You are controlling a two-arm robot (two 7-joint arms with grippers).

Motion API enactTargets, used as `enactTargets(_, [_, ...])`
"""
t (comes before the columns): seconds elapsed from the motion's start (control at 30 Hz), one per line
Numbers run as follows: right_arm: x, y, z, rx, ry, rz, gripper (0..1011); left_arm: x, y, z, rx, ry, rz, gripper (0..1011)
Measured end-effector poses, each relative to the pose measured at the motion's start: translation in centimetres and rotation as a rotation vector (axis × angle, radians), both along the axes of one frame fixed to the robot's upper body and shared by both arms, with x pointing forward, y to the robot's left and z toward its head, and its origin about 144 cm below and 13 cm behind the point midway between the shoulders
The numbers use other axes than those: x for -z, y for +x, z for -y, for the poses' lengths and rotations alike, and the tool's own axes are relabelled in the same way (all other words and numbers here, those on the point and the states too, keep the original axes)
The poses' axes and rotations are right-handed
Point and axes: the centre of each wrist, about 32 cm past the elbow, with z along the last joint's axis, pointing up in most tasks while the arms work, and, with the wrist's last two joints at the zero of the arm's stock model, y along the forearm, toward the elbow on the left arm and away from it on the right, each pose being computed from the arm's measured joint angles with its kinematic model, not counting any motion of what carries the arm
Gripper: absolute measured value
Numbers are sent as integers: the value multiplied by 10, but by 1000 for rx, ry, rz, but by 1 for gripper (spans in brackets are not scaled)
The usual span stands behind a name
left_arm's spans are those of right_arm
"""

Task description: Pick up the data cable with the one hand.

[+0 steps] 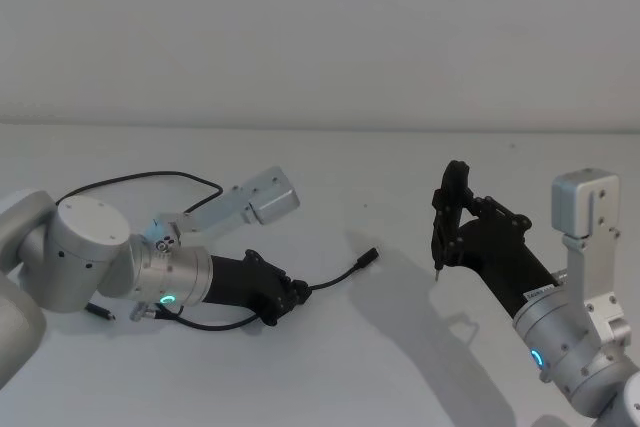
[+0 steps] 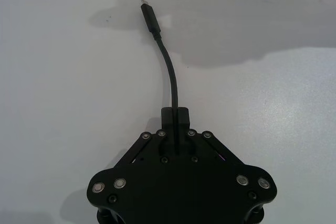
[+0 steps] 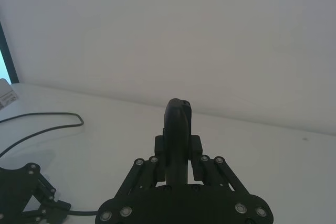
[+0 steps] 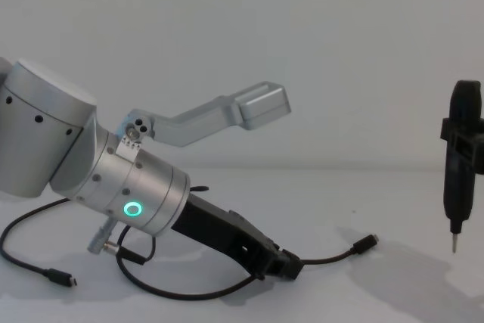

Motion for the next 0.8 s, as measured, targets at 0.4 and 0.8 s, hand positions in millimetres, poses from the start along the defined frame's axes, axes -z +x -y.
enactTargets(0.4, [-5,0,-1,-1,5,21,275,-4,-2,1,38,-16,59,42])
enactTargets(0.8, [-23,2,-1,-11,32,92,275,-22,-5,1,123,-62,191,42])
